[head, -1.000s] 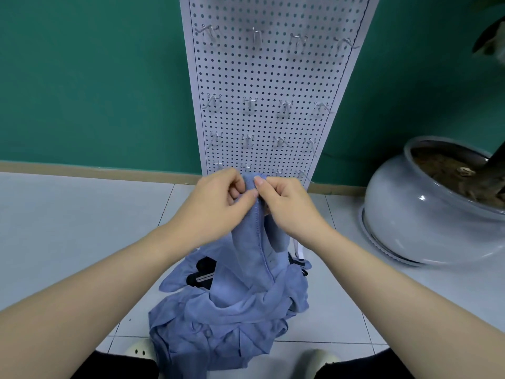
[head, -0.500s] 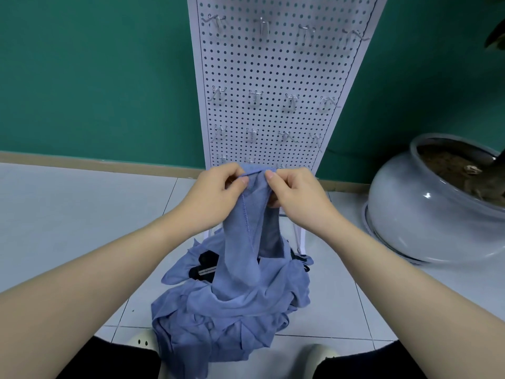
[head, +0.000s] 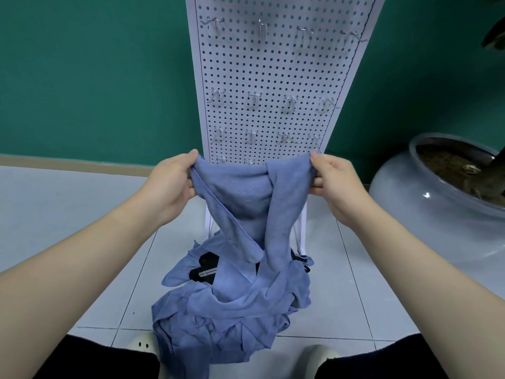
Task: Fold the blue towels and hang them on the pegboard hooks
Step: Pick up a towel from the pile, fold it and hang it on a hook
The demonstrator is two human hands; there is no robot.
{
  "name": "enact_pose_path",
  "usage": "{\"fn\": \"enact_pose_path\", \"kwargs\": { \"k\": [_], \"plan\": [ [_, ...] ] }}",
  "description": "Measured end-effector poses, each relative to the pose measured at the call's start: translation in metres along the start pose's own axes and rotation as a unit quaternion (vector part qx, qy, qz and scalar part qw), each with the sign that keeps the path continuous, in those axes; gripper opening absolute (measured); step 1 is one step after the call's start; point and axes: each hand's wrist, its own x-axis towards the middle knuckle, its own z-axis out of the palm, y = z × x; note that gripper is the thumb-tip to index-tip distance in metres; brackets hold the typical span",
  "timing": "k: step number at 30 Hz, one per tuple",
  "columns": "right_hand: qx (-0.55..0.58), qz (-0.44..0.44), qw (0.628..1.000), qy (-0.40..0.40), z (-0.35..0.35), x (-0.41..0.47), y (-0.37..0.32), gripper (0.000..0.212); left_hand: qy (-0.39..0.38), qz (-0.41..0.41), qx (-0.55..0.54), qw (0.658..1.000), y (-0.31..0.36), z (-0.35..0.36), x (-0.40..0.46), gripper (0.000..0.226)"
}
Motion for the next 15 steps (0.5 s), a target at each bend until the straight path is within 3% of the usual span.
{"fn": "enact_pose_path", "kwargs": {
  "k": [3,7,15],
  "plan": [
    [0.022,0.009,0.999,0.034,-0.014,0.007,0.000,0.055,0.027,-0.012,-0.034,0.999,0.003,-0.012,0.005,0.028],
    [0.013,0.004,0.998,0.057,-0.027,0.011,0.000,0.044,0.043,-0.020,-0.060,0.997,0.009,-0.029,0.012,0.026],
    [0.049,0.038,0.996,0.059,-0.034,0.015,0.001,0.045,0.004,0.031,-0.012,0.999,0.010,-0.026,0.011,0.025]
  ]
}}
